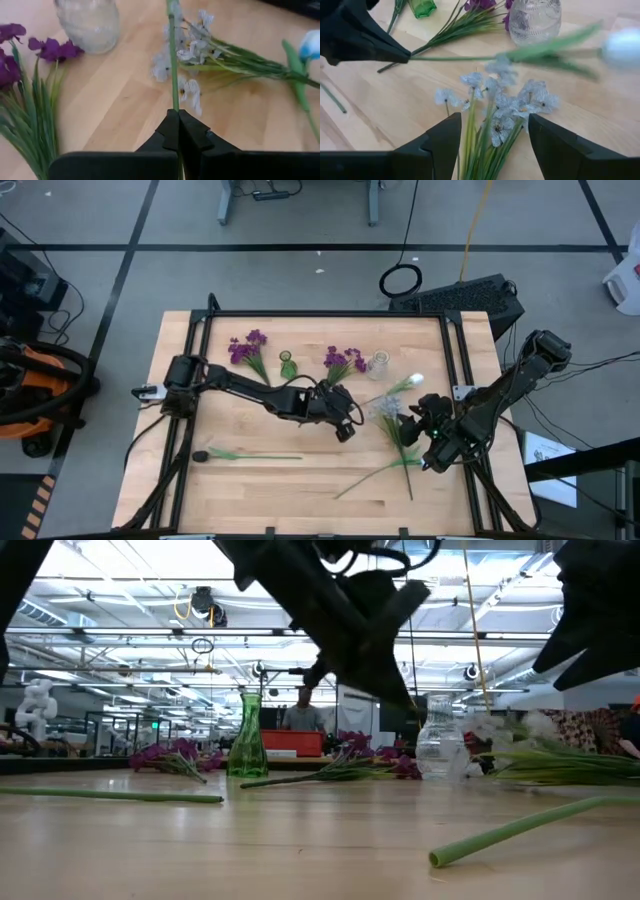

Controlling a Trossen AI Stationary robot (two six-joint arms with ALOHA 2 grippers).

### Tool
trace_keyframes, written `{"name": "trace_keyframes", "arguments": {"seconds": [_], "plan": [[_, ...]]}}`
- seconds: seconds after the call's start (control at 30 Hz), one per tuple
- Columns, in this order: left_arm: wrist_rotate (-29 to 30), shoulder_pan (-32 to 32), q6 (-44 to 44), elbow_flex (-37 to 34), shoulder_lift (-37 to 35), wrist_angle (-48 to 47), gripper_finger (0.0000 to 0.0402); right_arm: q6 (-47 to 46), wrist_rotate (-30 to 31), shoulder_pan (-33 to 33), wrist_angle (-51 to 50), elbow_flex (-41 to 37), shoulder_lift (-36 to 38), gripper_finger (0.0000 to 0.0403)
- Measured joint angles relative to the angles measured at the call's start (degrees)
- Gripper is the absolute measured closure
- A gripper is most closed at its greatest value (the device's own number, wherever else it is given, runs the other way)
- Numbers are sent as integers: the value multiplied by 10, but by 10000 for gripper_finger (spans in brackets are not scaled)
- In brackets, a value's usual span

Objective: Sort flowers into vase by color
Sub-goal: Adjust the white flower

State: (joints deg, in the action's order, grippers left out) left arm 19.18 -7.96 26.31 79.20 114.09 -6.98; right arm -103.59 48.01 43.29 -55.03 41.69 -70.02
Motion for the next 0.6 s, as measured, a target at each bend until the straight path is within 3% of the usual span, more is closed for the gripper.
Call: {"name": "trace_keyframes", "arguments": {"seconds": [0.33,0.5,0.6], "plan": [[-28,-41,87,0,-2,11,401,38,35,9,5,17,4,181],[20,-87,138,0,-1,31,401,99,81,11,-37,70,4,181],[80,-114,167,0,-1,35,401,144,107,11,-54,99,4,181]]}}
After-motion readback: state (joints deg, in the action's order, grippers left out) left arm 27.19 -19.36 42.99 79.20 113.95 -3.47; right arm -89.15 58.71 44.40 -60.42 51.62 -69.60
